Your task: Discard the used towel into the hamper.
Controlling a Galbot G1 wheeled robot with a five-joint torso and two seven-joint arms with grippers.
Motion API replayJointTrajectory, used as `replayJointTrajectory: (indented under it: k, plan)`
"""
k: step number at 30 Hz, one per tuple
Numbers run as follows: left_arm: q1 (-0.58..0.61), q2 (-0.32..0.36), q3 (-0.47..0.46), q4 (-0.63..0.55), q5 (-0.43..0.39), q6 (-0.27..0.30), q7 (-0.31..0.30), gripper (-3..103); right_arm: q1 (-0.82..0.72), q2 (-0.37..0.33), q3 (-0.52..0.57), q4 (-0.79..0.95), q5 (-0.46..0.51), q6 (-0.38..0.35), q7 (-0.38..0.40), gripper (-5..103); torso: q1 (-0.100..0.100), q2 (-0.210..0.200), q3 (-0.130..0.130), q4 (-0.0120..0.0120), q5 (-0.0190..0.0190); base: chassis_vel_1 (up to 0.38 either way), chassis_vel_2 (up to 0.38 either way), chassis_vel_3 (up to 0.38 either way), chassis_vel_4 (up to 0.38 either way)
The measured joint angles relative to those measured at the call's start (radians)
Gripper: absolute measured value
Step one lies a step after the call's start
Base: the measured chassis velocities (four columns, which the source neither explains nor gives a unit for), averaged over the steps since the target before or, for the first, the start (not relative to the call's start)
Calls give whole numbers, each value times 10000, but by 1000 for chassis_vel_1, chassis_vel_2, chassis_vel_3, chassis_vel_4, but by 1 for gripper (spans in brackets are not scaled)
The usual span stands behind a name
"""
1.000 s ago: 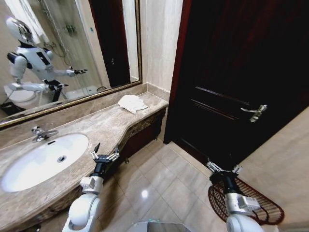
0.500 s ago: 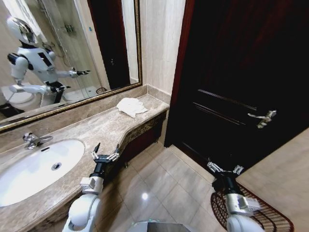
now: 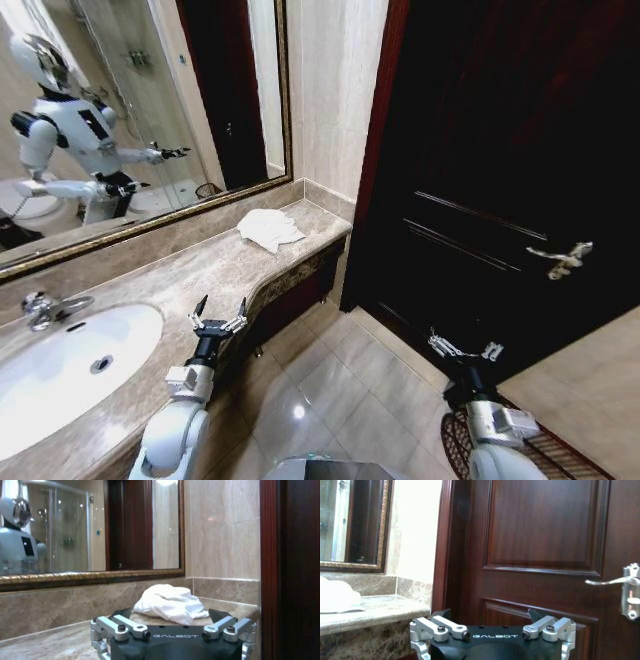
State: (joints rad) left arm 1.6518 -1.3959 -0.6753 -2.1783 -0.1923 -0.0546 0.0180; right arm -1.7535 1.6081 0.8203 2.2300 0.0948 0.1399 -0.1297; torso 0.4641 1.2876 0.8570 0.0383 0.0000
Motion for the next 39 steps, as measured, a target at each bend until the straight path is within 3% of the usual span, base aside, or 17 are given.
replayJointTrajectory:
  k: [8, 27, 36, 39]
  plan:
    - [-43, 24, 5, -217, -97, 355, -85, 100, 84, 0, -91, 144, -33, -154, -30, 100, 1, 0, 1, -1, 0, -117, 108, 111, -105]
    - [-51, 19, -24, -262, 89, 368, -119, 100, 181, 0, -69, 222, -47, -294, -76, 100, 1, 0, 1, -2, 0, -105, 109, 104, -104]
    - [-63, 11, -20, -258, 90, 365, -160, 100, 170, 0, -50, 179, 59, 31, -226, 100, 5, -2, 2, 1, 0, -78, 89, 87, -98]
    - [-319, 248, -19, -222, -43, 607, -272, 100, 204, 0, -9, 156, 148, 80, -222, 100, 0, -1, 1, 1, 0, 0, 0, 0, 0]
